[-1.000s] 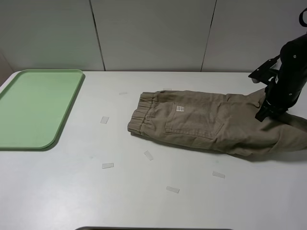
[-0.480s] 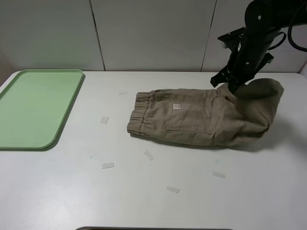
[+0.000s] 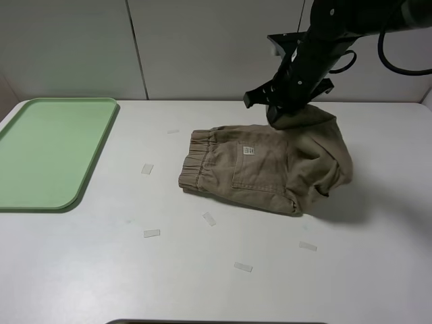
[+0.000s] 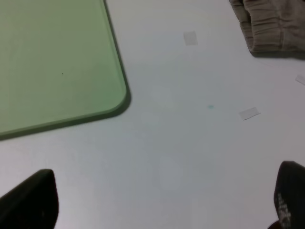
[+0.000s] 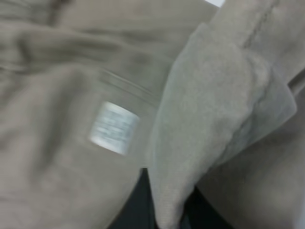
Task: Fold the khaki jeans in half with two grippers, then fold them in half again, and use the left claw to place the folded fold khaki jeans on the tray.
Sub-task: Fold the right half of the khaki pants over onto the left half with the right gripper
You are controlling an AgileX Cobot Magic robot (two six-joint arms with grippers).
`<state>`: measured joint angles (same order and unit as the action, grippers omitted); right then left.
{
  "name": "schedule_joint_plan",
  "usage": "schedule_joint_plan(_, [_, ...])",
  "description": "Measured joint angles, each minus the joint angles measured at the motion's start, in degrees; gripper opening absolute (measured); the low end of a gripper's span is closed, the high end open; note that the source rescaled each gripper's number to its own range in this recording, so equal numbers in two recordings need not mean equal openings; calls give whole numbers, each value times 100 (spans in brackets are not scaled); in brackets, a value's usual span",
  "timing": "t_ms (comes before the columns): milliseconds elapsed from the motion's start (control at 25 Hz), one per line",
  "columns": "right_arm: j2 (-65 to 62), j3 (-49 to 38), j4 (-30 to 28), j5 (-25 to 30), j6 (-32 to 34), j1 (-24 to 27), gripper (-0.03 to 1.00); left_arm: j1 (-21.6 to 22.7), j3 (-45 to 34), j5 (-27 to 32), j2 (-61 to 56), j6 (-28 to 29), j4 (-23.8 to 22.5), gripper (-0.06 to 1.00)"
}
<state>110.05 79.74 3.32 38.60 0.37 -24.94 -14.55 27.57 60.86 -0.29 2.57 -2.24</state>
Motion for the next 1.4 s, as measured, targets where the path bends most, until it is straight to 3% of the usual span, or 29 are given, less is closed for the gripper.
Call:
schedule_joint_plan(600, [262,4,1005,-741,5,-423,3,0,0,0,0,0,0,90])
schedule_joint_plan(960, [305,12,1517,-830,-77,-548,6,0,0,0,0,0,0,90])
schedule_joint_plan(1080, [305,12,1550,-942,-443,-577,29,0,0,0,0,0,0,90])
schedule_joint_plan(1160, [305,12,1670,-1007,-708,-642,60,0,0,0,0,0,0,90])
schedule_joint_plan(1240, [305,12,1867,-1124,-889,-703,84,0,0,0,0,0,0,90])
schedule_joint_plan(1320, [305,12,2032,-1258,-907,-758,95,0,0,0,0,0,0,90])
schedule_joint_plan(1400, [309,12,2159,-1440,-907,-812,98,0,0,0,0,0,0,90])
